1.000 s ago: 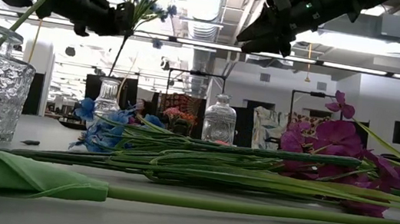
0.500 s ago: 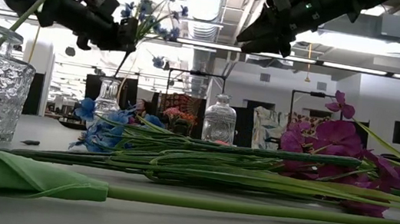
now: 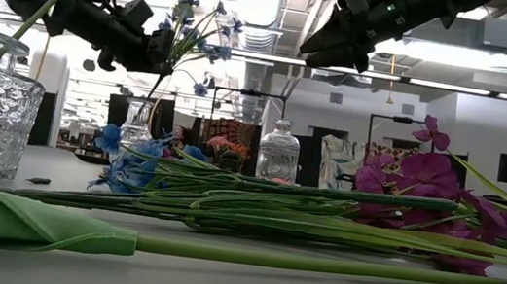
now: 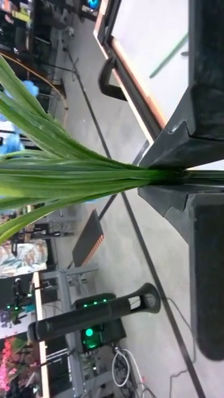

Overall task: Sort flowers into vase by color
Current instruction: Put the top blue flower into the top left transparent vase

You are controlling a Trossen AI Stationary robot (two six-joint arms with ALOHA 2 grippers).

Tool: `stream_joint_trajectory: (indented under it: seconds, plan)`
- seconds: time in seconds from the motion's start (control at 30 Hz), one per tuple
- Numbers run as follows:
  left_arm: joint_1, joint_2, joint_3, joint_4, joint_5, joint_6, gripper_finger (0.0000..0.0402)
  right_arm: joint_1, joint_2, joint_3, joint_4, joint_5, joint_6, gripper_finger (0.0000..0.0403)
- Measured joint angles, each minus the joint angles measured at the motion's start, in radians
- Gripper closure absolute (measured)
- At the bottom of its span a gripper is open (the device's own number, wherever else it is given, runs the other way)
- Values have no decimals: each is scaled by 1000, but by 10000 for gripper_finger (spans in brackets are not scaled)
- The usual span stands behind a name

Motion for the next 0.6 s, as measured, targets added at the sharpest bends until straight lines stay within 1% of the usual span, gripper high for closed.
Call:
stream_joint_trajectory:
  seconds: [0.33, 0.6]
  plan:
    - [0, -64, 0, -86, 0, 0, 336, 0, 0, 0, 0, 0, 0, 159]
    - [0, -175, 0, -262, 0, -19, 285, 0, 0, 0, 0, 0, 0, 159]
